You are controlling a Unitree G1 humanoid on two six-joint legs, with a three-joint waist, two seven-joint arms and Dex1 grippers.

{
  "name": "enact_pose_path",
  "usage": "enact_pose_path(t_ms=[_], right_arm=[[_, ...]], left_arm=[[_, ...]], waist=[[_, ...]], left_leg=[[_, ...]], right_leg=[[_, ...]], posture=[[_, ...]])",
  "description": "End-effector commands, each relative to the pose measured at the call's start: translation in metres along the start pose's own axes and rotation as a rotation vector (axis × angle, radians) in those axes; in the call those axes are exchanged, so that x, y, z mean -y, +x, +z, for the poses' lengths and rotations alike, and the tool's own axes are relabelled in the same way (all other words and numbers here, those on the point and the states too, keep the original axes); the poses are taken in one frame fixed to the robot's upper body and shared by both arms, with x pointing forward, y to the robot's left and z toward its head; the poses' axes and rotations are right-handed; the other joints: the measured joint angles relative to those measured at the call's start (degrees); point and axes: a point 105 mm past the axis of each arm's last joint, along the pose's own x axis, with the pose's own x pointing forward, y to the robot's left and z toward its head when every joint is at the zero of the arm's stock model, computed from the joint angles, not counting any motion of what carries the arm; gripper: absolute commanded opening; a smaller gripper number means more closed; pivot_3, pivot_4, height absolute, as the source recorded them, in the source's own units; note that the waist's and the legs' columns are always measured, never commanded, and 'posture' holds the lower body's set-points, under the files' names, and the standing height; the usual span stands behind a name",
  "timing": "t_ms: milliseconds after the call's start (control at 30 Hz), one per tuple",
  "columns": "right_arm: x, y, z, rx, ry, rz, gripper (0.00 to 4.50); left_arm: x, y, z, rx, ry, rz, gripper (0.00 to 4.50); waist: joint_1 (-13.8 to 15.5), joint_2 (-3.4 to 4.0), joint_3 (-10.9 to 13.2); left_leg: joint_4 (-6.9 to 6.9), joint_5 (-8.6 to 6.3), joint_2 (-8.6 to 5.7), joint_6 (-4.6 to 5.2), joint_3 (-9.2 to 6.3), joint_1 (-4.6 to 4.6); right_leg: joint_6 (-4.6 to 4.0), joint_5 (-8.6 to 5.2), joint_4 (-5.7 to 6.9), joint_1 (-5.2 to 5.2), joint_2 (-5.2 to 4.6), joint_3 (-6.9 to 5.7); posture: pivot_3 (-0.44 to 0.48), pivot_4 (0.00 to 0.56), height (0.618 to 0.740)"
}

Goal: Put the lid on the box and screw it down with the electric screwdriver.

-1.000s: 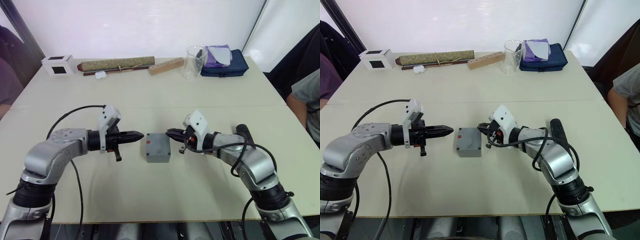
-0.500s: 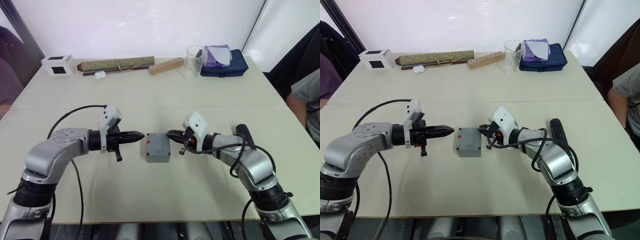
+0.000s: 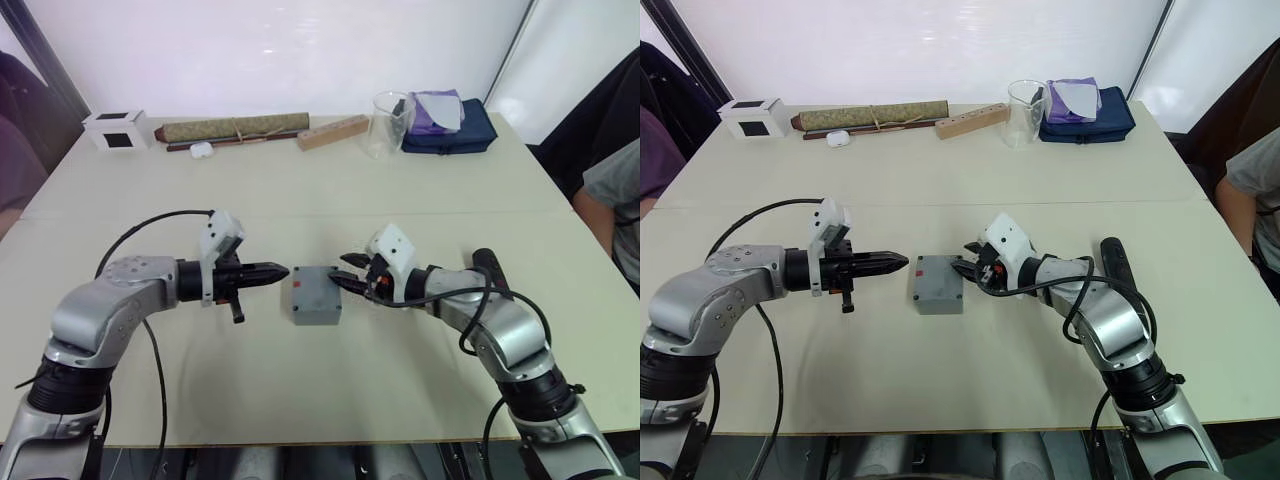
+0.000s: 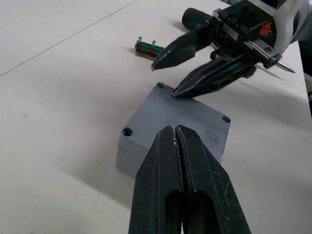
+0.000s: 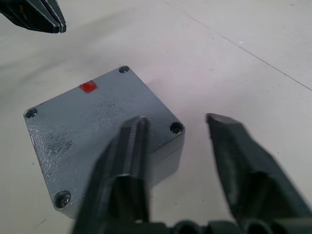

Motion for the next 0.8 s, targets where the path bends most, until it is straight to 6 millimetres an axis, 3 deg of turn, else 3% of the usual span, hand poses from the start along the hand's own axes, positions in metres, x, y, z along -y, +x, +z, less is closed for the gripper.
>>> enact_pose_path(t_ms=[33,100,233,400,500,600,800], right_arm=[[0.007,-0.011,0.015,0.040,-0.037,-0.023,3.80],[0.012,-0.018,0.022,0.052,-0.029,-0.038,4.41],[0.045,-0.057,0.043,0.057,0.070,-0.182,4.41],[0.079,-0.124,0.043,-0.165,0.181,-0.290,4.41],[0.090,-0.157,0.029,-0.360,0.311,-0.363,4.41],[0.087,-0.189,-0.004,-0.622,0.481,-0.380,4.41],[0.083,-0.210,-0.025,-0.744,0.630,-0.372,4.41]], left_arm=[[0.002,0.000,0.014,0.037,0.045,-0.018,0.00],[0.002,0.000,0.017,0.052,0.048,-0.026,0.00],[0.014,0.004,0.033,0.072,0.096,-0.110,0.00],[0.044,0.013,0.042,0.022,0.224,-0.300,0.00],[0.058,0.019,0.043,-0.005,0.297,-0.392,0.00],[0.067,0.024,0.042,-0.023,0.353,-0.454,0.00],[0.073,0.031,0.040,-0.023,0.394,-0.496,0.00]], waist=[[0.04,0.00,0.00],[0.07,0.00,0.00],[0.19,0.01,0.04],[0.24,0.02,0.04],[0.16,0.02,0.05],[0.07,0.00,0.03],[-0.34,0.05,0.05]], left_leg=[[0.00,0.00,0.00,0.00,0.00,0.00],[0.00,0.00,0.00,0.00,0.00,-0.01],[0.00,0.00,0.00,0.00,-0.01,-0.03],[-0.03,0.00,-0.04,0.00,0.01,-0.05],[-0.05,0.00,-0.05,0.01,0.05,-0.08],[-0.10,-0.01,-0.03,0.02,0.06,-0.04],[-0.08,-0.03,0.01,0.05,0.23,-0.03]], right_leg=[[0.00,0.00,0.00,0.00,0.00,0.00],[0.00,0.00,-0.01,0.00,-0.01,0.00],[0.00,0.00,0.00,-0.01,-0.01,-0.01],[-0.01,0.00,-0.09,0.01,-0.08,-0.02],[-0.01,0.00,-0.13,-0.01,-0.10,-0.01],[-0.20,-0.11,-0.17,0.01,-0.08,-0.01],[-0.19,-0.10,-0.18,-0.05,-0.06,0.07]], posture=[[0.000,0.150,0.740],[0.000,0.150,0.740],[0.000,0.150,0.740],[0.000,0.150,0.740],[0.000,0.150,0.740],[0.000,0.150,0.740],[0.000,0.150,0.740]])
